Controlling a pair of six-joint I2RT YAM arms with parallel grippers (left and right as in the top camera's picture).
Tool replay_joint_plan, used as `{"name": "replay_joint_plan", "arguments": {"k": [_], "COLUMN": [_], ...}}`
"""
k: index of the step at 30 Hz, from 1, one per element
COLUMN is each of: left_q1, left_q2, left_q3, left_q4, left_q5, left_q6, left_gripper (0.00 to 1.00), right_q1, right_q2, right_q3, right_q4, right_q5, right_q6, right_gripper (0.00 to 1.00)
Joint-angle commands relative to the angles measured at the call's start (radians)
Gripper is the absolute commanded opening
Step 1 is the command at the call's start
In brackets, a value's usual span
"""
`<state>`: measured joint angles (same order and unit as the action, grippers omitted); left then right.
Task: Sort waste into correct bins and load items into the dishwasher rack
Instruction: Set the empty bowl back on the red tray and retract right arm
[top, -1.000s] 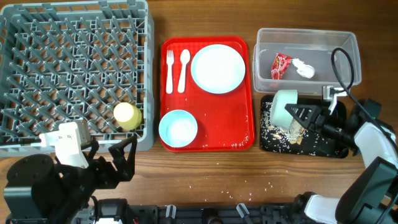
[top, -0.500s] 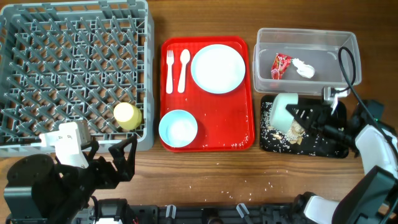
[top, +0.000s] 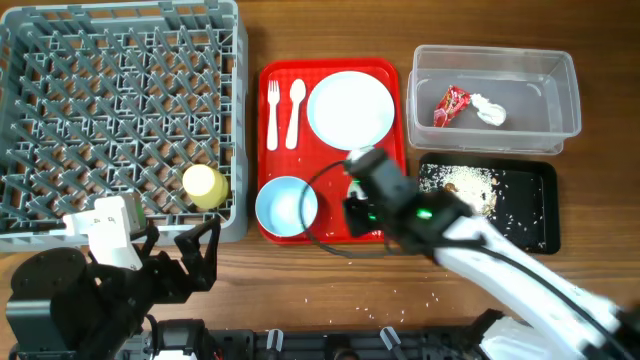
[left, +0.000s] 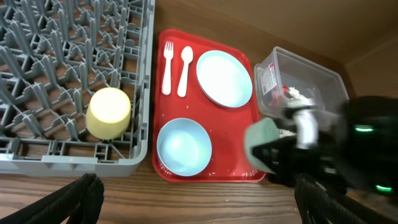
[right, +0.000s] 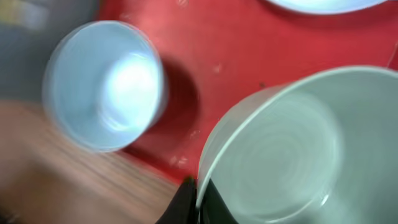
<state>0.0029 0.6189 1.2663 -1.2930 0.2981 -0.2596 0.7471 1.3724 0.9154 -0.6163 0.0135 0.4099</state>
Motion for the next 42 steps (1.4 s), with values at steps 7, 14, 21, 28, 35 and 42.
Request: {"name": "replay_joint_plan", "arguments": {"k": [7, 14, 21, 28, 35, 42], "left_q1": [0.001, 0.001, 0.001, 0.001, 0.001, 0.001], "left_q2": [0.003, 0.003, 0.003, 0.003, 0.003, 0.003], "left_q3": [0.006, 0.006, 0.006, 0.006, 0.006, 0.006], "left_q4": [0.002, 0.002, 0.002, 0.002, 0.002, 0.002], "left_q5": [0.016, 0.016, 0.016, 0.016, 0.016, 0.016], "left_q6": [0.013, 0.013, 0.013, 0.013, 0.013, 0.013], "left_gripper": [1.0, 1.0, 1.0, 1.0, 1.0, 1.0], "right_q1": [0.021, 0.019, -0.043, -0.588, -0.683, -0.683], "right_q2": [-0.058, -0.513, -0.854, -1.137, -1.369, -1.368], "right_q3": [0.112, 0.118, 0.057, -0.328, -0.729, -0.91], "right_q4": [-0.081, -0.159, -0.135, 0.068, 0.271, 0.634], "right_q5": [0.11, -0.146, 0.089, -0.249, -0.214, -0.217], "right_q6": [0.087, 0.103, -0.28, -0.428, -0.433, -0.435], "right_gripper": [0.5, 1.0, 1.0, 1.0, 1.0, 1.0]}}
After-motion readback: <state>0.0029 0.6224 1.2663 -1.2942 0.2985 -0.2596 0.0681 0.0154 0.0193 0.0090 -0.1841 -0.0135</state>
